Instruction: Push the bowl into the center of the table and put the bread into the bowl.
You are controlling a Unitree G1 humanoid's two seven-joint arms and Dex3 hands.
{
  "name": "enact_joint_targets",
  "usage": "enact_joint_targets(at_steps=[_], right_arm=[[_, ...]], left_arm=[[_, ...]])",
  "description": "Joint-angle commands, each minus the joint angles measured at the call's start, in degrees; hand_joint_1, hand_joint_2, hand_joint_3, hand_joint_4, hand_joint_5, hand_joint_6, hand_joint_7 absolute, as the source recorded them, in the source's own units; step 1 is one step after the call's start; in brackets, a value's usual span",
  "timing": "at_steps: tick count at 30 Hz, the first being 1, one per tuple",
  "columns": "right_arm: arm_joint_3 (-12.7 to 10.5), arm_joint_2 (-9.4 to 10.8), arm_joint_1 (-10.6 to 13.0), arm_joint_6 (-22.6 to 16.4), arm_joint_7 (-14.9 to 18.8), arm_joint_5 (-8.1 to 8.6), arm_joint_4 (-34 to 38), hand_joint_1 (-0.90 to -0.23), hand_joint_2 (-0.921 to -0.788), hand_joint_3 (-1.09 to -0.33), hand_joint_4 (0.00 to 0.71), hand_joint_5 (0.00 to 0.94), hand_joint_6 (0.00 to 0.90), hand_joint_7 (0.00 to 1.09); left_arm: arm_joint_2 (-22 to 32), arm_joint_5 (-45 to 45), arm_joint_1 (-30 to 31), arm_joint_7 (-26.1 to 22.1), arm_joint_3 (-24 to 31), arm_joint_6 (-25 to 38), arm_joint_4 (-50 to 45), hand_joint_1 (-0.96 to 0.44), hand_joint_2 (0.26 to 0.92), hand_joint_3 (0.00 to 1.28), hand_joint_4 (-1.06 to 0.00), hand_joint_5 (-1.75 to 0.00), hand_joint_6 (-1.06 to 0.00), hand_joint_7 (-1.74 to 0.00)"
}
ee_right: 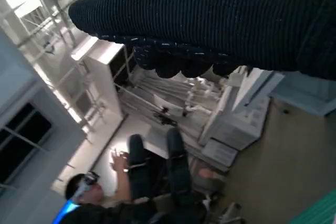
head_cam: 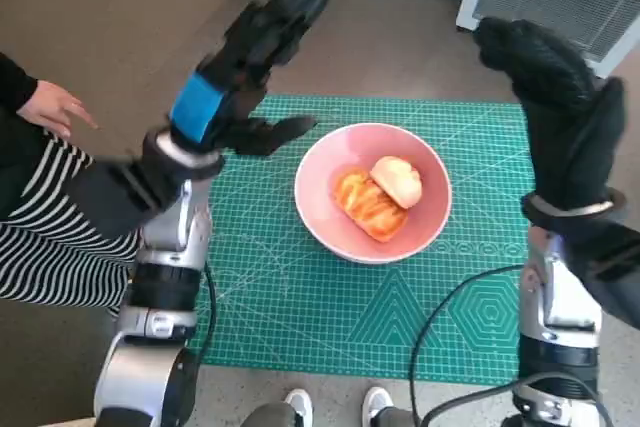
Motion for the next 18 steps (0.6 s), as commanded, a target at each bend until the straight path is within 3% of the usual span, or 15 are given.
enact_joint_targets(at_steps=[1, 18], right_arm=[[0.19, 0.08, 0.08, -0.50, -0.40, -1.22, 1.69, -0.736, -0.921, -0.673, 0.155, 0.008, 0.066, 0.46], [-0.19, -0.92, 0.33, -0.78, -0.24, -1.72, 2.03, -0.725, -0.921, -0.673, 0.156, 0.006, 0.054, 0.46]], left_arm=[[-0.23, -2.42, 1.85, -1.48, 1.24, -1.29, -1.01, -0.73, 0.921, 0.39, -0.09, -0.03, 0.00, -0.43], [-1.82, -3.62, 2.82, -3.36, 0.28, 2.02, -3.10, -0.70, 0.921, 0.36, -0.07, -0.01, 0.00, -0.43]])
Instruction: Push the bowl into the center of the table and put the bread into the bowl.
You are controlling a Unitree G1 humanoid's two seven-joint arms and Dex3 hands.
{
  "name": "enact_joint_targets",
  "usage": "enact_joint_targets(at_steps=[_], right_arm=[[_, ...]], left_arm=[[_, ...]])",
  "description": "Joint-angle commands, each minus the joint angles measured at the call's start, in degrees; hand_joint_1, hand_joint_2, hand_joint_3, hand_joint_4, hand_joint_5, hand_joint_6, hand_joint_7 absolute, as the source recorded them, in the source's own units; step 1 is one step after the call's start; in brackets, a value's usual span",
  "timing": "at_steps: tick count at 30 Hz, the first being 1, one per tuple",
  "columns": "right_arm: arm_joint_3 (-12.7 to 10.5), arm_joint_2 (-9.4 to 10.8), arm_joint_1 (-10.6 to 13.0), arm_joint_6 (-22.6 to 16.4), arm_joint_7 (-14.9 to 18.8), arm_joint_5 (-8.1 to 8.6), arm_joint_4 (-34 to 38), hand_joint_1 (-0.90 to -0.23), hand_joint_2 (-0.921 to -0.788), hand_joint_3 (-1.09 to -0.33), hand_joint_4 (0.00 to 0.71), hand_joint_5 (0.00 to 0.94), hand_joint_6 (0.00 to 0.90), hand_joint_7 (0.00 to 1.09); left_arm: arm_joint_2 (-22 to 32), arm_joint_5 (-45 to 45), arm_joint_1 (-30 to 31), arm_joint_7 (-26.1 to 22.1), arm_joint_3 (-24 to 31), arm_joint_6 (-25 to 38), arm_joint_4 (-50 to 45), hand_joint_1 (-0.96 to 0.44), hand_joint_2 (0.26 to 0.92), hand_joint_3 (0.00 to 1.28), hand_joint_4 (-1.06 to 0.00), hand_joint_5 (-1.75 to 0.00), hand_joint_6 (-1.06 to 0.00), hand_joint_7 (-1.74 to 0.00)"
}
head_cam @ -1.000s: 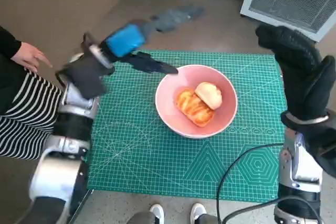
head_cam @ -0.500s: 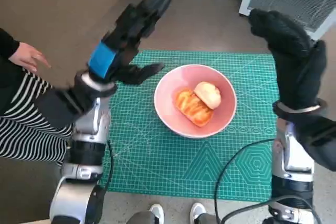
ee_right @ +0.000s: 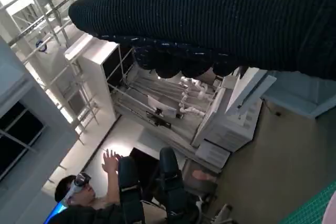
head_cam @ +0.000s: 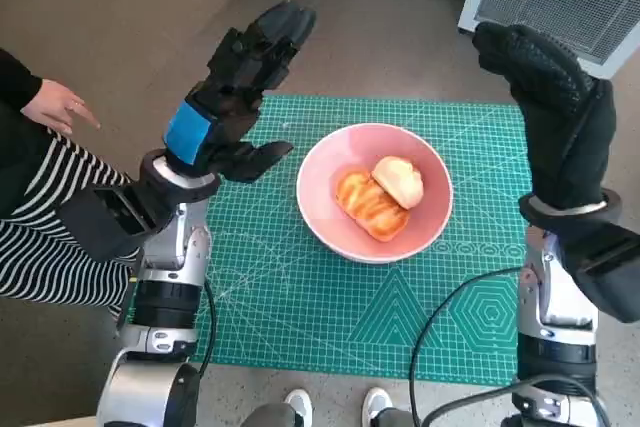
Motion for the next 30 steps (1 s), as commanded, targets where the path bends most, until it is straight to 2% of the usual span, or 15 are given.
enact_joint_targets(at_steps=[1, 19, 30], right_arm=[[-0.15, -0.45, 0.40, 0.61, -0.11, -0.28, 0.49, -0.725, -0.921, -0.673, 0.156, 0.005, 0.054, 0.46], [-0.49, -1.24, 0.47, 1.50, -0.03, -0.09, -0.24, -0.724, -0.921, -0.672, 0.160, 0.005, 0.053, 0.47], [-0.21, -1.03, 0.39, 2.23, -0.05, 0.13, -1.03, -0.727, -0.921, -0.669, 0.160, 0.004, 0.053, 0.47]], left_arm=[[-0.63, 0.01, 0.30, 0.09, -0.45, 0.99, -1.83, -0.70, 0.921, 0.36, -0.07, -0.01, 0.00, -0.44], [-1.96, 2.45, 0.42, 2.67, -1.61, 1.58, -3.59, -0.68, 0.921, 0.36, -0.06, -0.02, 0.00, -0.48], [-1.97, 2.89, 0.18, 3.29, -1.71, 1.74, -4.23, -0.68, 0.916, 0.38, -0.06, -0.02, 0.00, -0.49]])
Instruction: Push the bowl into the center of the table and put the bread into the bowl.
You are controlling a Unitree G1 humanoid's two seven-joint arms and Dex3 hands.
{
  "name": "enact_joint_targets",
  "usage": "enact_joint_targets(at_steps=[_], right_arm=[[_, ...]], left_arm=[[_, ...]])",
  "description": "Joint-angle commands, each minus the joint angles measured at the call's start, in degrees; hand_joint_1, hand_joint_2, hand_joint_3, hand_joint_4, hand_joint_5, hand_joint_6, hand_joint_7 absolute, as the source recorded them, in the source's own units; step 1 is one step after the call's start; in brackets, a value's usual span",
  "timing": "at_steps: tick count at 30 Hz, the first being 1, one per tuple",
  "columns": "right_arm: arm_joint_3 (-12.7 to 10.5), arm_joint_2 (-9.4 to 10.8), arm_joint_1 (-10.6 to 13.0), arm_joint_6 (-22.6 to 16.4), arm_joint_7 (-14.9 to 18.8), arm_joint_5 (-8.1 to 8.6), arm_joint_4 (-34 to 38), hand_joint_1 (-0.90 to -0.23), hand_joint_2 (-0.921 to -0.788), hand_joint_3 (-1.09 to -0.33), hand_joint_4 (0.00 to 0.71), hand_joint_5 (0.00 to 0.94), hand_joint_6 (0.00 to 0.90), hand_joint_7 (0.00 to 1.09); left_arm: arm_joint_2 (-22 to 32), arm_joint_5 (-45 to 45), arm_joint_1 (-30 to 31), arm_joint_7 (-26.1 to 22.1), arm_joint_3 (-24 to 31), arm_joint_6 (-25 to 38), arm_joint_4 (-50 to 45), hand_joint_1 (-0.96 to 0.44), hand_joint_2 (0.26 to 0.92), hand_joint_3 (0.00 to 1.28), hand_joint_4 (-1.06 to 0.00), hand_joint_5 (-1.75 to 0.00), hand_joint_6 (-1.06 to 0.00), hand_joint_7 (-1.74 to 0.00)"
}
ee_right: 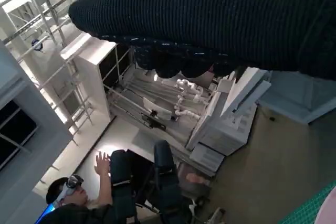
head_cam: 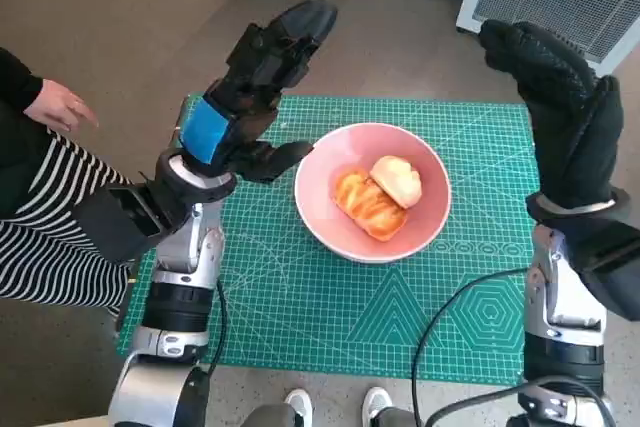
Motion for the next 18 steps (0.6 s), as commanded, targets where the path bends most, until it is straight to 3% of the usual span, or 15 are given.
enact_joint_targets(at_steps=[1, 18], right_arm=[[0.12, 0.01, 0.39, 1.15, -0.04, 0.26, -0.41, -0.727, -0.921, -0.669, 0.160, 0.004, 0.053, 0.47], [0.33, 0.15, 0.21, 0.96, 0.47, 0.56, 0.08, -0.723, -0.921, -0.671, 0.159, 0.002, 0.051, 0.47]], left_arm=[[0.14, 0.65, 0.17, 0.42, -0.23, 0.36, -0.99, -0.68, 0.916, 0.38, -0.06, -0.02, 0.00, -0.49], [0.24, 0.08, 0.13, 0.01, -0.04, 0.42, -0.91, -0.68, 0.897, 0.40, -0.06, -0.03, 0.00, -0.49]])
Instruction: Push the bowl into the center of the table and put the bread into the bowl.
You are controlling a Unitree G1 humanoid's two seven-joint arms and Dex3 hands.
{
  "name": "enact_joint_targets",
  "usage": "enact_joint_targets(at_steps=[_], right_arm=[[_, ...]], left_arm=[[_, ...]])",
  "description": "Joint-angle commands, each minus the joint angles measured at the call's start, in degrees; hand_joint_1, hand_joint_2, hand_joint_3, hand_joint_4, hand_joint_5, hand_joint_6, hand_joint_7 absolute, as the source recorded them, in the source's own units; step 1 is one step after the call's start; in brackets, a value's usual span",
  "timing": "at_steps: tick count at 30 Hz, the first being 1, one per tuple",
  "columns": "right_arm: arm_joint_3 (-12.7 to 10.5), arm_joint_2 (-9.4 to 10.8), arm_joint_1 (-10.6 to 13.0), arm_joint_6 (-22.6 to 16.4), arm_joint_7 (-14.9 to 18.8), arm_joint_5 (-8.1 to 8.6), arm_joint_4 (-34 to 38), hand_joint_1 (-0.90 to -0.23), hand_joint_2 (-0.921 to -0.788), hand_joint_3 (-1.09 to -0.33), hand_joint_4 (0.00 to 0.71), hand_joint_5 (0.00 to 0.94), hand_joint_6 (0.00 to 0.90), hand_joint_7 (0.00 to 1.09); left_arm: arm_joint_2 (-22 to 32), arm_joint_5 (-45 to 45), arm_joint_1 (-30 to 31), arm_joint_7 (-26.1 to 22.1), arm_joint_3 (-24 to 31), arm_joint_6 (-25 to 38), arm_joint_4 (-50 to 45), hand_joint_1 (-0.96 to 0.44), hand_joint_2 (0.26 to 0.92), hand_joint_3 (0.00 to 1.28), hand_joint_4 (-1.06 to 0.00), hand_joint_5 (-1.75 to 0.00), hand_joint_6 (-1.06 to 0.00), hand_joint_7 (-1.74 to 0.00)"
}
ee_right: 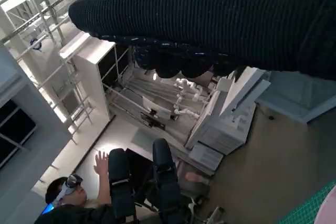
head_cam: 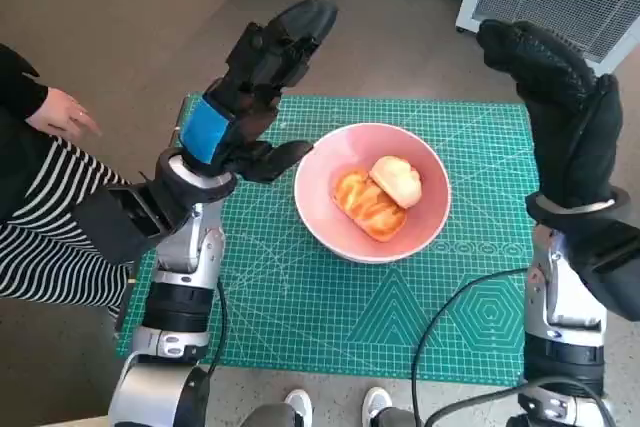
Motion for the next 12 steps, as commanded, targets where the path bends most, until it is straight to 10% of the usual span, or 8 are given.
enact_joint_targets(at_steps=[1, 12], right_arm=[[0.20, 0.15, 0.20, 0.41, 0.47, 0.46, 0.57, -0.723, -0.921, -0.671, 0.159, 0.002, 0.051, 0.47], [0.26, 0.23, 0.42, 0.02, 0.79, 0.58, 0.73, -0.730, -0.921, -0.671, 0.160, 0.002, 0.050, 0.47]], left_arm=[[0.32, 0.10, 0.09, -0.09, -0.01, 0.39, -0.81, -0.68, 0.896, 0.40, -0.06, -0.03, 0.00, -0.49], [1.44, -0.56, -0.61, -1.40, 0.82, 0.09, 0.74, -0.68, 0.890, 0.41, -0.05, -0.03, 0.00, -0.48]])
